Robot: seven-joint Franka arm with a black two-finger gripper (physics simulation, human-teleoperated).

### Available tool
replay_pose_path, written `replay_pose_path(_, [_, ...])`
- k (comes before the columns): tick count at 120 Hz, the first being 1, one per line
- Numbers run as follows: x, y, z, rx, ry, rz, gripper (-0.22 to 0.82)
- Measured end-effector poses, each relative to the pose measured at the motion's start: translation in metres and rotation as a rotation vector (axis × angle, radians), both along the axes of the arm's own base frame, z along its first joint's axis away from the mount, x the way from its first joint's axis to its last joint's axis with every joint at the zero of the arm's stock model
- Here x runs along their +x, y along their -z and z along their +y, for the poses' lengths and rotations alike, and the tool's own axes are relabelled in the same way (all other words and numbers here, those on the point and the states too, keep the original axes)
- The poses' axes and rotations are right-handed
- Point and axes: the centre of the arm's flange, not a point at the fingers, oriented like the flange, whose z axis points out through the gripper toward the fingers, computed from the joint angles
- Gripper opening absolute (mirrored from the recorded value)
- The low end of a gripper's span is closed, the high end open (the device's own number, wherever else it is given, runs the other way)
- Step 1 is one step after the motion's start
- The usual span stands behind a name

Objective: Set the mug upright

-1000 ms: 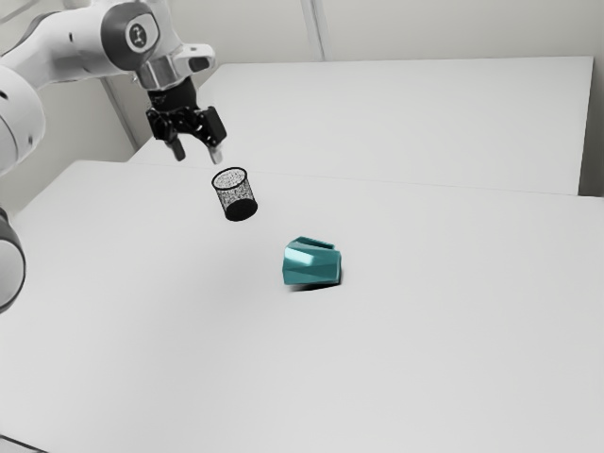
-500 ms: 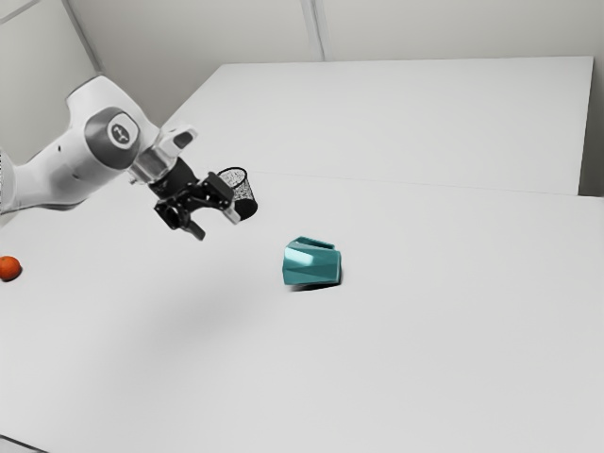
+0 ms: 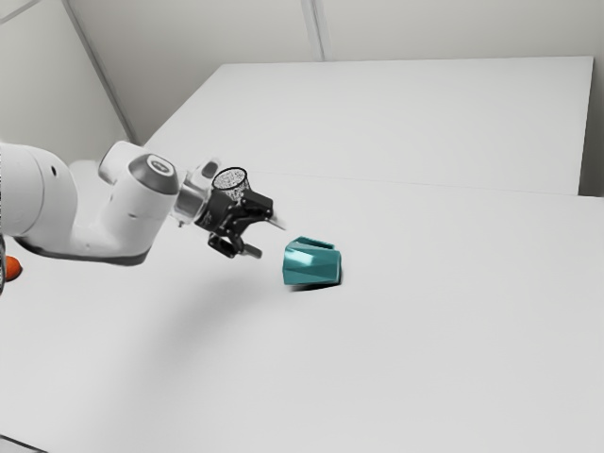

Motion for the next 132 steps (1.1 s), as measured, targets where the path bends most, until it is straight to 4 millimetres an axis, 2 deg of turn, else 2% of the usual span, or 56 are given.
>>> replay_pose_path(31, [0.007,0.031,0.008,-0.010,0.018,-0.058,0.60])
replay_pose_path(68, [0.025,0.057,0.002,0.018,0.106,-0.121,0.60])
replay_pose_path(132, [0.028,0.074,-0.023,-0.024,0.170,-0.179,0.60])
